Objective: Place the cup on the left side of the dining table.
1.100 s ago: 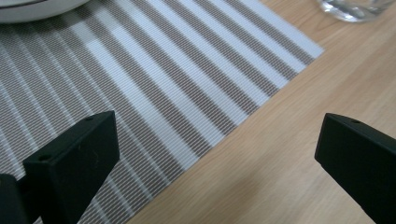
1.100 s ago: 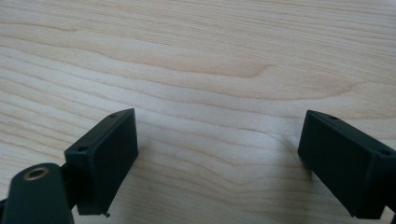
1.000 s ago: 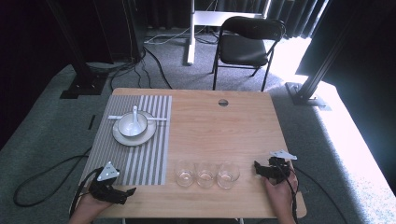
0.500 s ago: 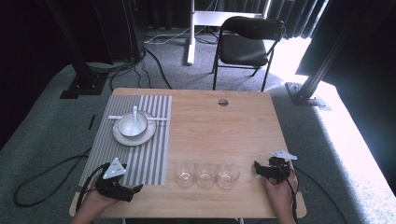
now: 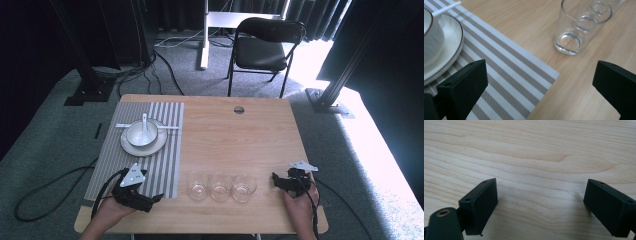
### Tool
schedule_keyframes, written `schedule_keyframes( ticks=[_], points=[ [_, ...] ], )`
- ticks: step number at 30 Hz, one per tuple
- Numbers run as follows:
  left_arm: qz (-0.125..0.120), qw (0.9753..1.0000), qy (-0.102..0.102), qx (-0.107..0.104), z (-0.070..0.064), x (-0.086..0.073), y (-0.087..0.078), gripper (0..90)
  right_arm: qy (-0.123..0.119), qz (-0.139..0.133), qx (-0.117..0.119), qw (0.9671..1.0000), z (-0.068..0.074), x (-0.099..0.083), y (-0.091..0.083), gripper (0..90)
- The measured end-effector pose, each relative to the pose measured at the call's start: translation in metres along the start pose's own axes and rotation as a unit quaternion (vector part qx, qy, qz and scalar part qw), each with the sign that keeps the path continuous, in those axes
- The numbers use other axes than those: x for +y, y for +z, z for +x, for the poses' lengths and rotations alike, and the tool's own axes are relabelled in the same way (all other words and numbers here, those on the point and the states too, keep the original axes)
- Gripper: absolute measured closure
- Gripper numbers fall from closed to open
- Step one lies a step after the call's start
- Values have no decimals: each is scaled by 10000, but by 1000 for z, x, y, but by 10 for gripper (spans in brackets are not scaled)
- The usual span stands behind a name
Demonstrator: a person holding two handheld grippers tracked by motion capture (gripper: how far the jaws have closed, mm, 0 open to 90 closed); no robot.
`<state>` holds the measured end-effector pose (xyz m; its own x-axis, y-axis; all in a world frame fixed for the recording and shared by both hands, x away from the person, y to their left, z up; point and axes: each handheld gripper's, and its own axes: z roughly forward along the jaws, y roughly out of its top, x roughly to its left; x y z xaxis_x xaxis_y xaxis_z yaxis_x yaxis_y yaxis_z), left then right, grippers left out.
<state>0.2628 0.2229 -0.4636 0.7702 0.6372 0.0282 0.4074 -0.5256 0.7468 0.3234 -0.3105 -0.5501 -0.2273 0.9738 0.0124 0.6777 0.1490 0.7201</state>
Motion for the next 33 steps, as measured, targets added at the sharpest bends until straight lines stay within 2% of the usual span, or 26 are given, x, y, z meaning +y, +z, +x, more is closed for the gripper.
schedule_keyframes(
  ticks=[7, 11, 12, 14, 15, 16, 19, 20, 22, 25, 33],
  points=[
    [28, 9999, 132, -95, -6, 12, 10, 3, 2, -1, 1, 10000, 0, 0, 0, 114],
    [46, 9996, 155, -232, -8, 19, 15, 3, -4, 1, 0, 10000, 0, 0, 0, 114],
    [34, 9997, 165, -199, -9, 20, 16, 3, -4, 1, 0, 10000, 0, 0, 0, 114],
    [39, 9994, 197, -291, -11, 25, 19, 3, -4, 1, 0, 10000, 0, 0, 0, 115],
    [25, 9995, 216, -248, -12, 26, 20, 3, -4, 1, 0, 10000, 0, 0, 0, 114],
    [43, 9991, 224, -350, -12, 29, 22, 3, -4, 1, 0, 10000, 0, 0, 0, 114],
    [23, 9987, 277, -418, -16, 35, 27, 3, -3, 2, 0, 10000, 0, 0, 0, 114],
    [27, 9988, 304, -386, -17, 37, 29, 3, -3, 2, 0, 10000, 0, 0, 0, 114],
    [30, 9983, 332, -482, -19, 41, 32, 3, -8, 1, 1, 10000, 0, 0, 0, 114],
    [53, 9980, 412, -480, -23, 47, 36, 3, -26, -4, 12, 10000, 0, 0, 0, 114],
    [38, 9965, 526, -644, -30, 63, 45, 3, -22, -2, 11, 10000, 0, 0, 0, 114]
  ],
)
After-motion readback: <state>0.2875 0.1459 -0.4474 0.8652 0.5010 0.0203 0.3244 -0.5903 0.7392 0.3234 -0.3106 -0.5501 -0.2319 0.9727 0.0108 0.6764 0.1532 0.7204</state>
